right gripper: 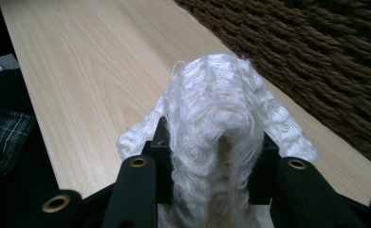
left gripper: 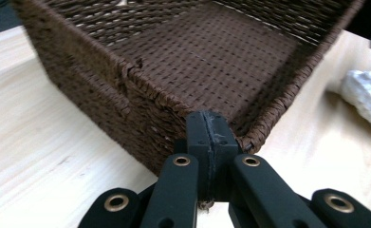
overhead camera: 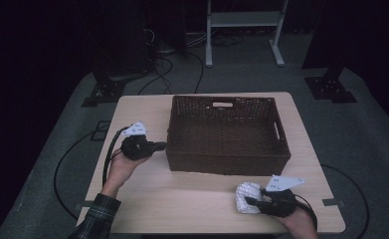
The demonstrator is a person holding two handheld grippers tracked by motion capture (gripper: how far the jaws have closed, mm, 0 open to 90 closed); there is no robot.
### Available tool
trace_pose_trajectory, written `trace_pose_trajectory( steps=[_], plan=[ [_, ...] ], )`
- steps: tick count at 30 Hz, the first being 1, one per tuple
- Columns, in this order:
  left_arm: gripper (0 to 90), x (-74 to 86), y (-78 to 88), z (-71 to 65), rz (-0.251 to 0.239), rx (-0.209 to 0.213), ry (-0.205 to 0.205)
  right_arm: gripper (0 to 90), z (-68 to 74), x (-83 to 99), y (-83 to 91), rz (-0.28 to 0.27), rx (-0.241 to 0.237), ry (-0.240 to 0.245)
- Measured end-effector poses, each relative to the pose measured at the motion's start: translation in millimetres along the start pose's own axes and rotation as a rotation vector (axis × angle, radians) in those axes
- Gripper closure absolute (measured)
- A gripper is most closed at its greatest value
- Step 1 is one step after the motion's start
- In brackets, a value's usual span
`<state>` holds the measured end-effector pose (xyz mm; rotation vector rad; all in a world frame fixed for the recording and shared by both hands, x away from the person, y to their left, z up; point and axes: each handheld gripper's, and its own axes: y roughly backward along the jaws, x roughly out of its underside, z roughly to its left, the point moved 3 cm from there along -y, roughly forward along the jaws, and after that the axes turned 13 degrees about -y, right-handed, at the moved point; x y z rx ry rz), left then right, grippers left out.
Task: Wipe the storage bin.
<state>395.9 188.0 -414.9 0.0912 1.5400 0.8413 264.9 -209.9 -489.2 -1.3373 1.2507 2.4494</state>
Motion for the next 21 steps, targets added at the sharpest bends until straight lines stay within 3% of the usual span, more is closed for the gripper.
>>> trace_pose_trajectory(
  steps=[8, 17, 21],
  plan=[
    [89.9, -5.9, -7.8, -23.1, -0.013, 0.051, -0.022, 63.6, -3.4, 0.5, 1.5, -0.013, 0.012, -0.033],
    [89.3, -14.3, -19.5, -51.7, -0.033, 0.115, -0.053, 63.5, -4.5, 1.0, 1.8, -0.019, 0.016, -0.032],
    [81.2, -16.0, -21.8, -55.5, -0.029, 0.114, -0.066, 63.5, -4.2, 1.2, 1.8, -0.017, 0.014, -0.032]
  ],
)
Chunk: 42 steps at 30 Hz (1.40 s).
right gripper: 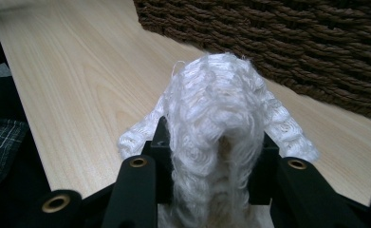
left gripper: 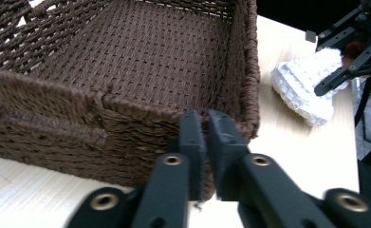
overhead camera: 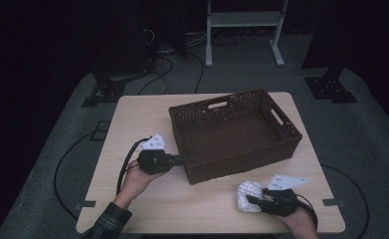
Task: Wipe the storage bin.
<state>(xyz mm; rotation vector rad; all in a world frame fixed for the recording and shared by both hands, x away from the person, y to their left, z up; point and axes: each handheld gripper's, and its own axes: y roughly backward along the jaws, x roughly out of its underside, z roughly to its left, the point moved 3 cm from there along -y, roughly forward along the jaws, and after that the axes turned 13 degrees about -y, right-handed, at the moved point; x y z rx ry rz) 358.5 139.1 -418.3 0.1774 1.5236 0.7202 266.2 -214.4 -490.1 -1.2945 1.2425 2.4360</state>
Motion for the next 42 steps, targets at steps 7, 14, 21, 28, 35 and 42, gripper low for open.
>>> trace_pose_trajectory(
  steps=[7, 14, 21, 28, 35, 42],
  plan=[
    [59.4, 7.6, 6.0, -5.7, -0.01, 0.01, 0.022, 63.4, -1.4, -0.5, -0.9, -0.005, -0.004, -0.003],
    [35.2, 22.1, 0.4, -21.9, 0.02, -0.014, 0.017, 63.4, -1.0, -0.5, 1.0, -0.01, 0.002, 0.0],
    [20.9, 36.1, -12.7, -27.5, 0.078, -0.044, 0.013, 63.4, -0.9, -0.7, 1.2, -0.013, 0.005, 0.002],
    [12.7, 48.1, -30.2, -25.4, 0.12, -0.088, -0.003, 63.4, -1.6, -0.7, 1.9, -0.017, 0.008, 0.006],
    [10.7, 63.6, -53.8, -22.6, 0.187, -0.095, -0.003, 63.4, -2.2, -1.1, 1.0, -0.015, 0.013, 0.002],
    [11.8, 66.7, -67.2, -21.8, 0.191, -0.106, -0.014, 63.4, -4.7, -1.6, 3.3, -0.023, 0.026, -0.003]
  ],
)
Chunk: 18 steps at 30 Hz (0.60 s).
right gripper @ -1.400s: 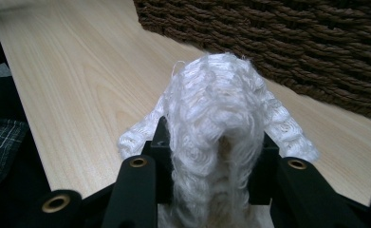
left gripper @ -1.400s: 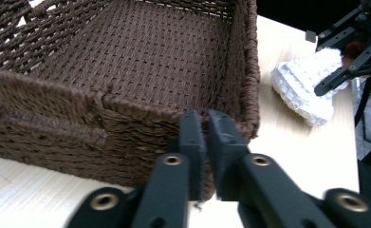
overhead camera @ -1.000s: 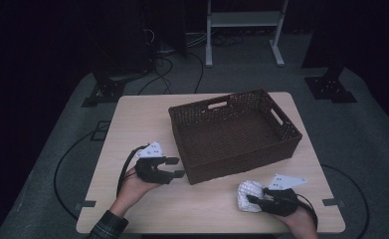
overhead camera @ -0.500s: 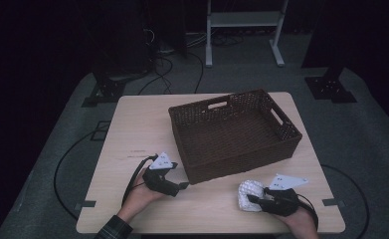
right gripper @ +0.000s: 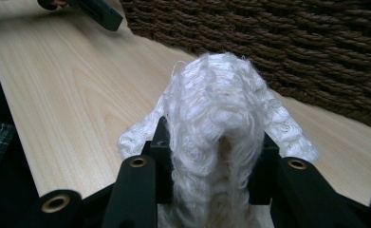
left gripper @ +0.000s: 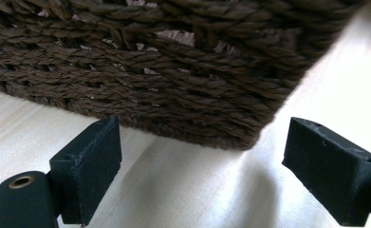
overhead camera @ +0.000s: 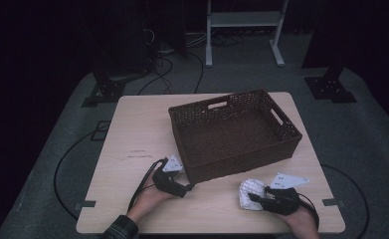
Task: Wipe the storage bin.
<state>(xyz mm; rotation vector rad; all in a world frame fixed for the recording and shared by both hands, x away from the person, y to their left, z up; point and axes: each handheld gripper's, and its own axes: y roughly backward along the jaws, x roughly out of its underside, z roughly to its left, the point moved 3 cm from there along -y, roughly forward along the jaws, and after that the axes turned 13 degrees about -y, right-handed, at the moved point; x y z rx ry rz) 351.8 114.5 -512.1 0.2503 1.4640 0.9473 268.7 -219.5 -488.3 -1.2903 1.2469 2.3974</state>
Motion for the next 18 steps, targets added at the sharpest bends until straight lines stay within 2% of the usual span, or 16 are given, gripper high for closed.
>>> trace_pose_trajectory(
  steps=[6, 10, 15, 18],
  plan=[
    [13.1, 2.7, -7.7, -0.8, 0.01, -0.001, -0.004, 63.4, -2.0, -0.9, 3.2, -0.009, 0.014, -0.001],
    [14.2, 0.8, -10.2, -2.6, 0.01, -0.019, -0.032, 63.4, -6.4, -2.1, 5.9, -0.02, 0.03, -0.009],
    [15.7, -0.1, -11.5, -1.9, 0.009, -0.027, -0.017, 63.3, -10.3, -3.1, 10.1, -0.033, 0.052, -0.008],
    [19.8, -0.1, -10.9, -1.0, 0.007, -0.04, -0.005, 63.3, -13.8, -5.0, 14.3, -0.044, 0.075, -0.011]
  ],
)
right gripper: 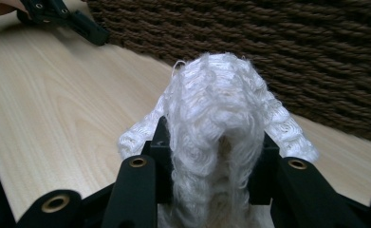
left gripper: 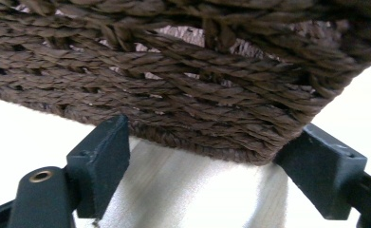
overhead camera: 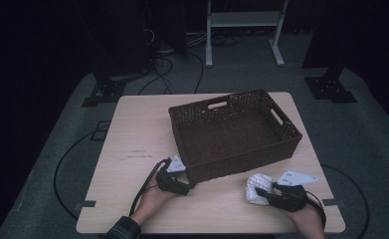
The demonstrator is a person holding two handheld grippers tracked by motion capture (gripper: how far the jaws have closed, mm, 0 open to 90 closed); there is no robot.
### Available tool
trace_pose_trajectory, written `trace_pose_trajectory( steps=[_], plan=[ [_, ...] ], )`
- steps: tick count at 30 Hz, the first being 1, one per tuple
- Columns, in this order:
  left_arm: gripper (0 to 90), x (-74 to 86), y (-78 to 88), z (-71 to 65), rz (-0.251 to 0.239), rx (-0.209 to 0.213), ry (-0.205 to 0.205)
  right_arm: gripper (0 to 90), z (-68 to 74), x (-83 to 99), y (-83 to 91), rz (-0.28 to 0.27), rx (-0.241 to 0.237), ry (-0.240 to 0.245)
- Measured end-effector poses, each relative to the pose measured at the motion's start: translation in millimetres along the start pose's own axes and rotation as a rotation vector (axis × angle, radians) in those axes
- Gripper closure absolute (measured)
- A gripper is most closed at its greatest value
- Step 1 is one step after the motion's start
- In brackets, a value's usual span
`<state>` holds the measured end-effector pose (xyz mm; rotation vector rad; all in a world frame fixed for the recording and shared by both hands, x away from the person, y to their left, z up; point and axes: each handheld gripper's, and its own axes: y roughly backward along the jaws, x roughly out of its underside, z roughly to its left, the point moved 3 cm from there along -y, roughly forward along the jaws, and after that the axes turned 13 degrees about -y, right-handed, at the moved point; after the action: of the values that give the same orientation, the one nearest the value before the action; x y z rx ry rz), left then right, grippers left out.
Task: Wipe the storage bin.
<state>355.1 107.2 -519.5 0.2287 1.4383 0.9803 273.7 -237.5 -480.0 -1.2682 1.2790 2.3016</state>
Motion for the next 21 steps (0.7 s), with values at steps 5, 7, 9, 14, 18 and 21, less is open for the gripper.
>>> trace_pose_trajectory(
  steps=[5, 7, 9, 14, 18, 21],
  plan=[
    [21.9, -0.4, -0.2, 0.5, -0.004, 0.0, -0.004, 63.3, -6.5, -3.2, 4.6, -0.015, 0.022, -0.008],
    [23.4, -0.1, 0.5, 0.7, -0.006, 0.005, -0.004, 63.3, -9.5, -4.7, 6.7, -0.022, 0.033, -0.003],
    [23.9, -0.1, 0.5, 0.7, -0.006, 0.005, -0.005, 63.3, -11.3, -5.6, 8.2, -0.026, 0.042, -0.004],
    [23.9, -0.1, 0.5, 0.6, -0.005, 0.005, -0.006, 63.3, -22.8, -11.6, 17.0, -0.048, 0.092, -0.011],
    [23.9, -0.1, 0.5, 0.5, -0.005, 0.004, -0.005, 63.3, -30.1, -17.1, 24.0, -0.064, 0.127, -0.019],
    [23.9, -0.2, 0.5, 0.4, -0.004, 0.003, -0.005, 63.4, -35.6, -20.9, 28.7, -0.079, 0.143, -0.019]
  ],
)
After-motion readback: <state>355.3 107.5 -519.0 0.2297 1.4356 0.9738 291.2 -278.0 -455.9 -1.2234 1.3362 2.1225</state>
